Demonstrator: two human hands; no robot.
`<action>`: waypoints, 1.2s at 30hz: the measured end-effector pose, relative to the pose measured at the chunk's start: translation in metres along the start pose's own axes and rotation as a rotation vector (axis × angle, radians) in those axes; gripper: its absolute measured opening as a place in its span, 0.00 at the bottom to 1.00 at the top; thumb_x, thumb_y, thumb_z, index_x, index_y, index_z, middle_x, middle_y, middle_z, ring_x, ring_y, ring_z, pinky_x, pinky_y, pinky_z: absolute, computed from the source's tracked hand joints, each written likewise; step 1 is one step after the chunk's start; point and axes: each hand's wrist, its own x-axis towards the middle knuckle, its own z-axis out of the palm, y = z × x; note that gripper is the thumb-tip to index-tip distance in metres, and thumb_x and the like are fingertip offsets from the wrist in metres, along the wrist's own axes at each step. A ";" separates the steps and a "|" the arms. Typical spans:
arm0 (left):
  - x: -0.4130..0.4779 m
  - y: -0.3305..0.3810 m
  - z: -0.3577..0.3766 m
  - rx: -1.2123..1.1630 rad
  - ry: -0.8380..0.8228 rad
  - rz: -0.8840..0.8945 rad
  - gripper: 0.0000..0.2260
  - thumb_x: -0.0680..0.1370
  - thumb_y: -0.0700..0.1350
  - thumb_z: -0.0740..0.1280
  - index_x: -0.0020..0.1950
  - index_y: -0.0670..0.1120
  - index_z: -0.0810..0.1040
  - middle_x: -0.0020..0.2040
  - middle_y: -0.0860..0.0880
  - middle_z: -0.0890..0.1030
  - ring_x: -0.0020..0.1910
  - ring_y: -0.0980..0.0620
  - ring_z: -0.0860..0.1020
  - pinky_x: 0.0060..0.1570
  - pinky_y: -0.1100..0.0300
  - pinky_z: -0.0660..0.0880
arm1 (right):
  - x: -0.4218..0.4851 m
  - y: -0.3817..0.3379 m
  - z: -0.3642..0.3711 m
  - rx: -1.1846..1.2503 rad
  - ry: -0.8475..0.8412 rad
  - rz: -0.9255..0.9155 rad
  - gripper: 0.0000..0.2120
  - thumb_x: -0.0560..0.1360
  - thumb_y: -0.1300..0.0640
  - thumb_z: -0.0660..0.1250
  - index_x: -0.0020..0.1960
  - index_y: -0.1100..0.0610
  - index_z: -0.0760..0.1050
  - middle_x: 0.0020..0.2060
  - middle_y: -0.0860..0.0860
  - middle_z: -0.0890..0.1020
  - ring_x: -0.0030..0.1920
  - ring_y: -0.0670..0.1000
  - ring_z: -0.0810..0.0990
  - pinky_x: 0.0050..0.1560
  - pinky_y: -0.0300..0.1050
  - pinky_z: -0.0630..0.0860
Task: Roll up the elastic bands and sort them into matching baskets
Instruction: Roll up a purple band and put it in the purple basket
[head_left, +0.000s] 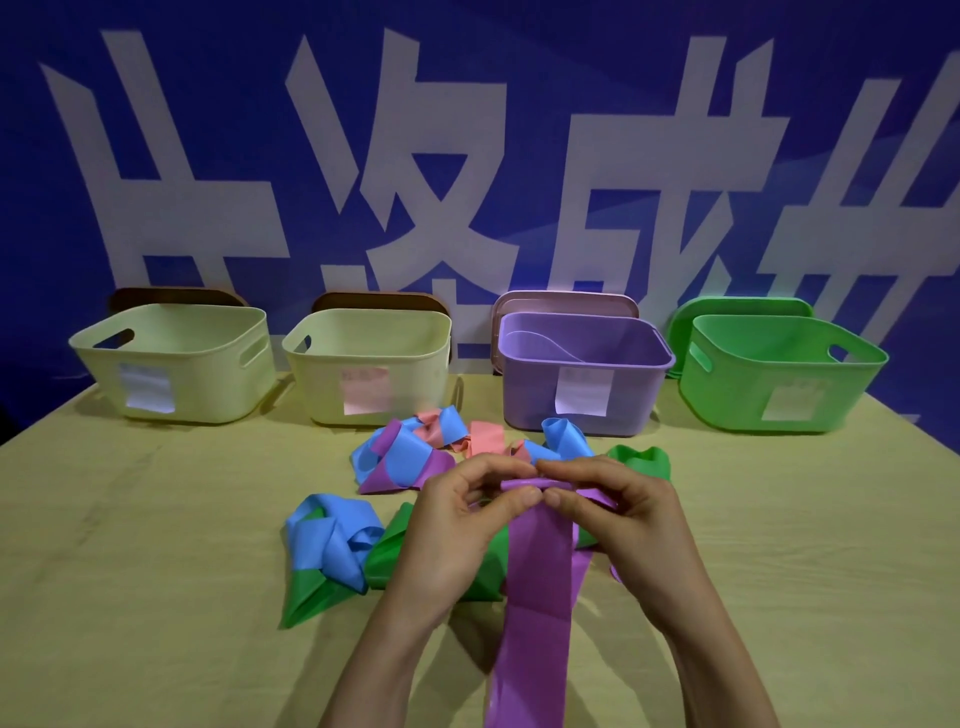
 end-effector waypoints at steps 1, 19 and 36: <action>0.000 0.001 0.000 0.023 0.005 0.023 0.09 0.71 0.33 0.72 0.45 0.46 0.80 0.41 0.56 0.84 0.43 0.61 0.81 0.45 0.70 0.73 | 0.000 0.000 -0.001 0.002 -0.016 0.024 0.12 0.67 0.67 0.73 0.46 0.52 0.84 0.45 0.48 0.85 0.47 0.44 0.82 0.48 0.34 0.75; 0.011 0.028 -0.006 0.097 -0.026 0.125 0.11 0.73 0.35 0.71 0.46 0.46 0.71 0.39 0.48 0.83 0.40 0.57 0.81 0.41 0.68 0.74 | 0.015 -0.027 -0.005 -0.307 -0.092 -0.191 0.07 0.71 0.51 0.67 0.46 0.40 0.80 0.41 0.37 0.84 0.41 0.39 0.81 0.44 0.35 0.76; 0.017 0.038 -0.008 0.083 -0.028 0.114 0.14 0.69 0.33 0.74 0.46 0.45 0.72 0.42 0.44 0.84 0.41 0.56 0.81 0.42 0.67 0.74 | 0.021 -0.036 -0.009 -0.199 -0.077 -0.113 0.13 0.68 0.67 0.74 0.42 0.49 0.83 0.40 0.44 0.86 0.43 0.42 0.83 0.48 0.36 0.77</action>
